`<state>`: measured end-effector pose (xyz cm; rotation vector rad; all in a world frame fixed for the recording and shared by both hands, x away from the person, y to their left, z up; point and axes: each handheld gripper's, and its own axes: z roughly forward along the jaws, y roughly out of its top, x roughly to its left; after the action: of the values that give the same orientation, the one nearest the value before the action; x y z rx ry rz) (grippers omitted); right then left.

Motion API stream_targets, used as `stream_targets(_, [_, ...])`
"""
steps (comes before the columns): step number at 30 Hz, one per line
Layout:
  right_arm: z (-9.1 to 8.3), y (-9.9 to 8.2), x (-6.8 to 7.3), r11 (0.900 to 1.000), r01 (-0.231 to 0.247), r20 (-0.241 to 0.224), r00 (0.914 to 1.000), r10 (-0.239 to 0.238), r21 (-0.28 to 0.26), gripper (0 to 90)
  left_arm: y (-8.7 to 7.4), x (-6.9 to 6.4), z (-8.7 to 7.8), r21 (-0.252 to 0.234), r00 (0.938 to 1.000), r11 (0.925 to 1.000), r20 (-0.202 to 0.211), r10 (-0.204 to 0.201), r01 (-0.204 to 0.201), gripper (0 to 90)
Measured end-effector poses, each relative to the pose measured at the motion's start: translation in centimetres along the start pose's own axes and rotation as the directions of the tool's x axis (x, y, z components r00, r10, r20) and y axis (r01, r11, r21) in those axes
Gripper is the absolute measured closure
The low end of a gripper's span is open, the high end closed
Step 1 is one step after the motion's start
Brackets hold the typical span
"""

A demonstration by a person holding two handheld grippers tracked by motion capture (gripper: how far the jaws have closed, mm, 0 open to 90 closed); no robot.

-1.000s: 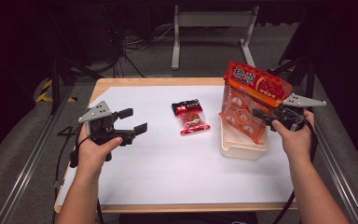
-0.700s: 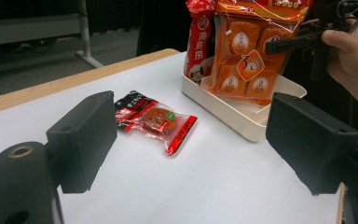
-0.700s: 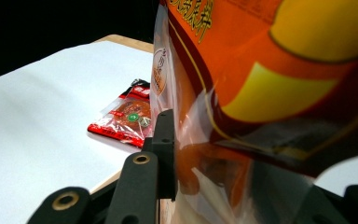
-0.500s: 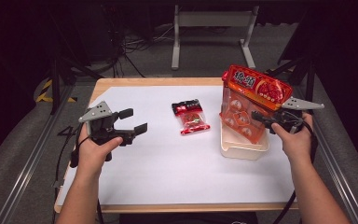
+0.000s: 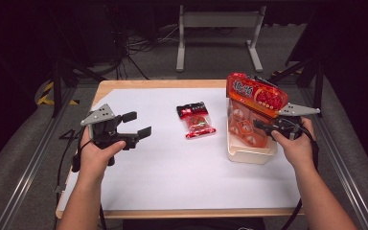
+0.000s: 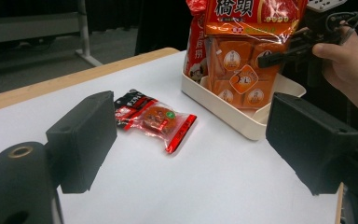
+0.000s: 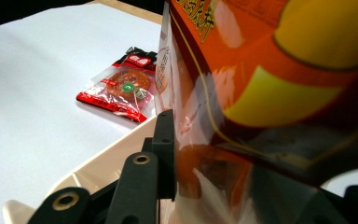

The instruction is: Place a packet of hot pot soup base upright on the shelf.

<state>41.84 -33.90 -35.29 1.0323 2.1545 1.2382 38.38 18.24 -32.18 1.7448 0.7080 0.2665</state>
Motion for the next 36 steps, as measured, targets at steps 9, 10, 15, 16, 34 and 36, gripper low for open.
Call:
stream_targets(9, [0.3,-0.6,-0.6,0.9998,-0.011,0.0,0.9999,0.011,0.015,70.0,0.0,-0.1,0.1,0.002,1.0,1.0,0.005,-0.002,0.002,17.1])
stream_targets(10, [0.4,-0.6,-0.9,0.9996,-0.022,0.0,0.9998,0.022,0.015,70.0,0.0,-0.1,0.1,0.004,1.0,1.0,0.005,-0.004,0.004,17.2])
stream_targets(15, [0.6,-0.9,-2.0,0.9976,-0.065,-0.013,0.9978,0.065,0.023,69.9,0.0,0.0,0.3,0.004,1.0,1.0,0.005,0.004,-0.004,17.2])
stream_targets(16, [0.6,-0.9,-2.2,0.9974,-0.067,-0.019,0.9975,0.068,0.025,69.9,0.0,0.0,0.3,0.001,0.9999,1.0,0.012,0.001,-0.001,17.1])
stream_targets(34, [-1.3,-0.5,-1.7,0.9986,-0.052,0.046,0.9976,0.052,-0.004,44.0,-0.3,0.3,0.4,0.01,0.9996,0.9997,0.02,-0.022,0.021,17.1])
stream_targets(36, [-1.7,-0.5,-1.6,0.9988,-0.048,0.057,0.9972,0.049,-0.01,40.2,-0.3,0.3,0.4,0.012,0.9995,0.9997,0.021,-0.022,0.022,17.2])
